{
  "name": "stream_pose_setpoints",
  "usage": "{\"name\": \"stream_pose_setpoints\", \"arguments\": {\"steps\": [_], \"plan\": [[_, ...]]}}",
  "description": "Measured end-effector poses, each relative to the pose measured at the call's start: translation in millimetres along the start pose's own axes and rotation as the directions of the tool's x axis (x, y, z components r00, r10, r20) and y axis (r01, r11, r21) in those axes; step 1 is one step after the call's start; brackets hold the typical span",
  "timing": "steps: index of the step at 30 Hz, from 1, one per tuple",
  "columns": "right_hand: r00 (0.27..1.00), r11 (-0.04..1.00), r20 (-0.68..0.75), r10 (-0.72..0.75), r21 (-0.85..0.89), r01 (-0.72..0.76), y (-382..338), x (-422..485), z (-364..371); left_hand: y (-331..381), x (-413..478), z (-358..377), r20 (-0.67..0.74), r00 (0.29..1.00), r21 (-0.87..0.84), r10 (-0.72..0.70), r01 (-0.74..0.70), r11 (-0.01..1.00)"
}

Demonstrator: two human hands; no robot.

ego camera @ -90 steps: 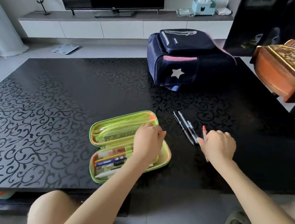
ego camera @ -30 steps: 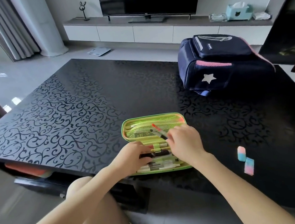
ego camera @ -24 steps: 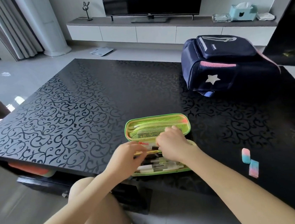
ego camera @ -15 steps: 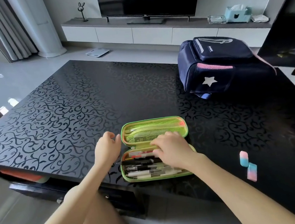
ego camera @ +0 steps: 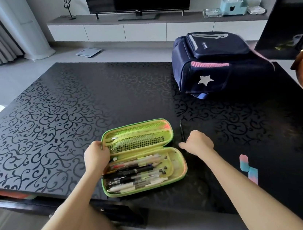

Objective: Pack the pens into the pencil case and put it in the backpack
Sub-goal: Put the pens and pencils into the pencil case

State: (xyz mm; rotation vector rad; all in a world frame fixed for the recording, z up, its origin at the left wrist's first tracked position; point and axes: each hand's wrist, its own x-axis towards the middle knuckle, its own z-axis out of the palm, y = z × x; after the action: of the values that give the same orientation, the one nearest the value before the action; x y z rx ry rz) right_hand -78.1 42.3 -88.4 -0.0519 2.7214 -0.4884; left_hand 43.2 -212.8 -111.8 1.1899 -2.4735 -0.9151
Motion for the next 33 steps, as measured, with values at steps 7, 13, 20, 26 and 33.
{"name": "stream_pose_setpoints", "arguments": {"steps": [7, 13, 20, 26, 33], "plan": [[0.975, 0.992, -0.186, -0.120, 0.006, 0.123, 3.0, -17.8, -18.0, -13.4, -29.4, -6.9, 0.136, 0.990, -0.383, 0.041, 0.014, 0.924], [0.710, 0.730, -0.172, -0.683, -0.159, 0.664, -27.2, -62.7, 0.2, -13.3, -43.2, 1.1, 0.262, 0.961, -0.617, 0.093, 0.093, 0.781], [0.644, 0.619, -0.033, -0.764, -0.316, 0.719, -48.6, -55.9, 26.6, -0.9, -51.1, -6.7, 0.196, 0.964, -0.441, 0.179, -0.076, 0.894], [0.676, 0.656, -0.039, -0.736, -0.288, 0.698, -55.9, -55.1, 30.1, -5.1, -77.0, -8.7, 0.098, 0.874, -0.165, 0.477, -0.458, 0.873], [0.624, 0.541, -0.008, -0.781, -0.509, 0.670, -51.8, -71.4, 35.9, -16.4, -80.4, 8.4, 0.223, 0.767, 0.274, 0.602, -0.642, 0.716]]}}
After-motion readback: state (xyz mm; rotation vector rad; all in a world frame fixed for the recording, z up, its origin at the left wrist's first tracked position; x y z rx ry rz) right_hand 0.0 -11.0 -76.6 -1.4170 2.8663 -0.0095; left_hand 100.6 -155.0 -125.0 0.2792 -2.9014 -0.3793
